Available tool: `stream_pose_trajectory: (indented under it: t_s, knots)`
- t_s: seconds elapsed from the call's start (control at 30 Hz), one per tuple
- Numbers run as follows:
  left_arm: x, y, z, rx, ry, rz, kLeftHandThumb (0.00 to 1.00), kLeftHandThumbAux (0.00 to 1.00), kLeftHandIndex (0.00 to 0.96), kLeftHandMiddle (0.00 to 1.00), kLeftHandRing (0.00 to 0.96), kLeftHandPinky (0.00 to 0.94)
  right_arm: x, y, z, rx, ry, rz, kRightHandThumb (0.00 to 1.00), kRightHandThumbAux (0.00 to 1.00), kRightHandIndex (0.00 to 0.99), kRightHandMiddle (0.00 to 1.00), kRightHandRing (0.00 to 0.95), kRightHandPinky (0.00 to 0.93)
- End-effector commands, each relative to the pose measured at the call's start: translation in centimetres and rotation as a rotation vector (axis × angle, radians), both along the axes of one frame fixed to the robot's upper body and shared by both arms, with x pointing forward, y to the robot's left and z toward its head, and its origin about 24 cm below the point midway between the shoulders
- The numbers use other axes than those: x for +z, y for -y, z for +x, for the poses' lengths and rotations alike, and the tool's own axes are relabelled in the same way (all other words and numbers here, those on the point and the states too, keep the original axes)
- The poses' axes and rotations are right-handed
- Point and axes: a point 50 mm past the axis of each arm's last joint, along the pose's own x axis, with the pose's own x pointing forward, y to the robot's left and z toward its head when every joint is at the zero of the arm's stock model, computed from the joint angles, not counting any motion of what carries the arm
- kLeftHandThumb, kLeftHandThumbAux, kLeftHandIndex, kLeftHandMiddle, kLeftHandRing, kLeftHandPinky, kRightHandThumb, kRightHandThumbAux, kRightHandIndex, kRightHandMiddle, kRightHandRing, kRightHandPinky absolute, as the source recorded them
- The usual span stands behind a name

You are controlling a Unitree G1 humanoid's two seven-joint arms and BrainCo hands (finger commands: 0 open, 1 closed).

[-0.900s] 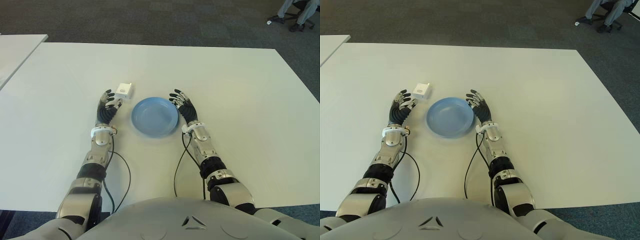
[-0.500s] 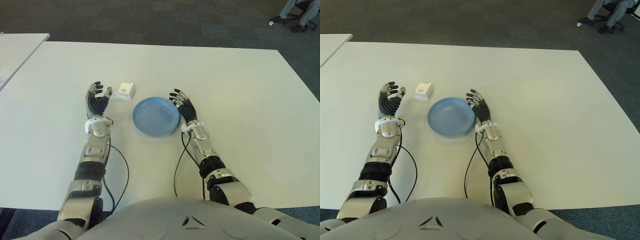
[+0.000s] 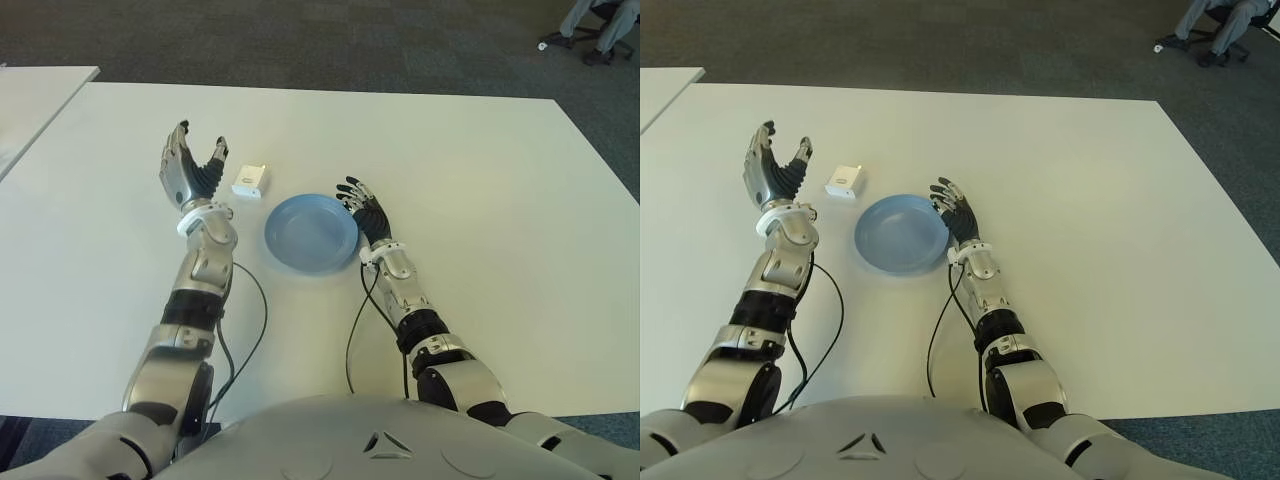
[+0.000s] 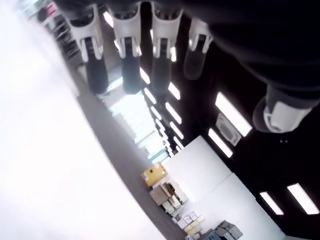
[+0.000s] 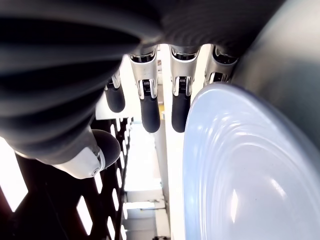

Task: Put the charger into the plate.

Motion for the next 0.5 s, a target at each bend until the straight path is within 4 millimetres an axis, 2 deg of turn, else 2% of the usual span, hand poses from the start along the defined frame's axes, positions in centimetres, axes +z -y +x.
stream_pose_trajectory:
  t_s: [0.03,0.37,0.5]
  knots:
    - [-0.2,0.1,0.8,0.021,-0.018,0.124,0.524,0.336,0.108,0.134,0.139,0.164,-1.8,-0.1,-1.1,-0.008,-0.102,-0.004,0.0,0.612,0.108,0.217,0.195,0.163]
    - [-0.2,1.3,2.8,-0.047,-0.069,0.288,0.486,0.31,0.059,0.073,0.073,0.105,-1.7,-0.1,-1.0,-0.013,-0.099,-0.005,0.0,0.6,0.105,0.212,0.189,0.162]
    - [-0.5,1.7,3.5,-0.094,-0.137,0.365,0.457,0.289,0.02,0.017,0.015,0.026,-1.6,-0.1,-1.0,-0.015,-0.097,-0.006,0.0,0.599,0.1,0.213,0.188,0.151]
